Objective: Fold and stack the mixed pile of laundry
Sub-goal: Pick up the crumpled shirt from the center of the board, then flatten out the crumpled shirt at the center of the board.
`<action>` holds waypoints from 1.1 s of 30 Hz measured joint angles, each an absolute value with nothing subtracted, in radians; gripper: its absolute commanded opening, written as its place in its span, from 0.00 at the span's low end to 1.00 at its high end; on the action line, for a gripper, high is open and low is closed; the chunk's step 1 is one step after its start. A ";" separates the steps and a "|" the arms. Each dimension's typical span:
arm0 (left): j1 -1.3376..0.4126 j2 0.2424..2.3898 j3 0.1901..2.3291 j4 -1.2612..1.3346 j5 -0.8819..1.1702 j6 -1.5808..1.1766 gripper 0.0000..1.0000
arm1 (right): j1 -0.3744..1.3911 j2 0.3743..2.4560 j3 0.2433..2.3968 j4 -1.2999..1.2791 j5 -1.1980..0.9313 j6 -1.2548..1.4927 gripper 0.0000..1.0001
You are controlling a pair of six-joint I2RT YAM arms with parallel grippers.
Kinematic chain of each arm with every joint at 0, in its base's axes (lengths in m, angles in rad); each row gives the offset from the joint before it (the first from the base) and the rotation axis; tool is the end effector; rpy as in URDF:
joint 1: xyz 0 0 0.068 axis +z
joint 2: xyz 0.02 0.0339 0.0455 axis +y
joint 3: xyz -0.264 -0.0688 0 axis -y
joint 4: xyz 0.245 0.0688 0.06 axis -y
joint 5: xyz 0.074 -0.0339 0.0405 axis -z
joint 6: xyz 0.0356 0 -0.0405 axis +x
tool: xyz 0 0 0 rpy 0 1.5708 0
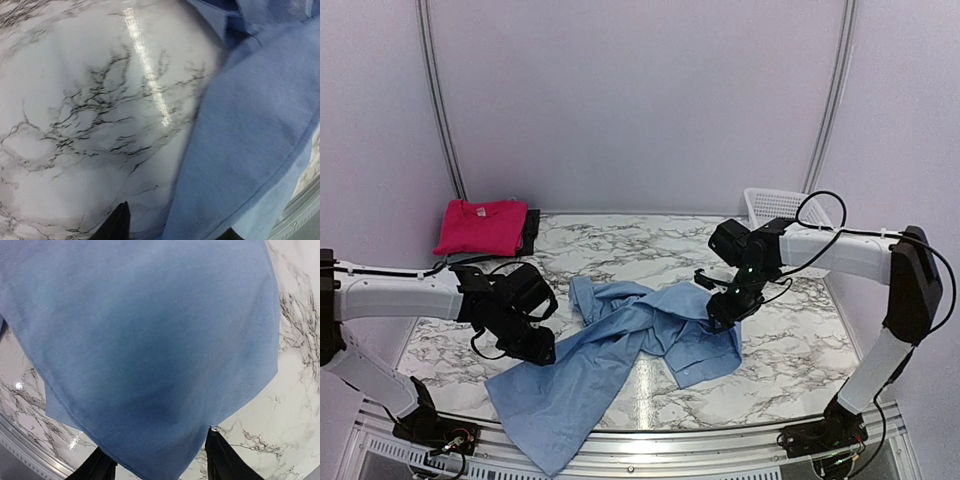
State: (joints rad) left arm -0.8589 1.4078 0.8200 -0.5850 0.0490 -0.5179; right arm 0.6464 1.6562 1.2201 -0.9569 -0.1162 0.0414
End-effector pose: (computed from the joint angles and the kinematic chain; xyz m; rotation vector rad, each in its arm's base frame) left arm 0.1664 -0.1955 0.1871 0.4949 2.7920 -0.4169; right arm 0.2444 0.1896 0.2198 -0.9094 2.8618 0.2547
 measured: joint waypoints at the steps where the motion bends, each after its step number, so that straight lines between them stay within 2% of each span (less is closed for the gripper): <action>1: -0.858 1.418 0.826 -0.590 0.033 -0.519 0.33 | 0.645 1.660 1.217 -0.967 -0.095 0.050 0.54; 4: -0.847 1.444 0.850 -0.604 -0.008 -0.524 0.22 | 0.638 1.662 1.214 -0.990 -0.060 0.066 0.57; 6: -0.831 1.456 0.863 -0.611 -0.024 -0.524 0.13 | 0.632 1.662 1.214 -1.003 -0.043 0.080 0.54; 7: -0.818 1.462 0.871 -0.615 -0.034 -0.521 0.10 | 0.629 1.662 1.214 -1.011 -0.038 0.083 0.49; 9: -0.791 1.471 0.888 -0.620 -0.049 -0.513 0.00 | 0.624 1.662 1.213 -1.014 -0.031 0.091 0.30; 12: -0.749 1.477 0.923 -0.630 -0.062 -0.504 0.00 | 0.617 1.675 1.209 -1.016 -0.018 0.101 0.00; 16: -0.696 1.485 0.994 -0.641 -0.072 -0.485 0.00 | 0.597 1.720 1.241 -1.035 0.022 0.115 0.00; 19: -0.675 1.499 1.084 -0.668 -0.092 -0.458 0.00 | 0.560 1.726 1.347 -1.052 0.045 0.127 0.00; 33: -0.635 1.554 1.743 -0.738 -0.424 -0.220 0.00 | 0.453 1.672 2.193 -0.983 0.251 0.103 0.00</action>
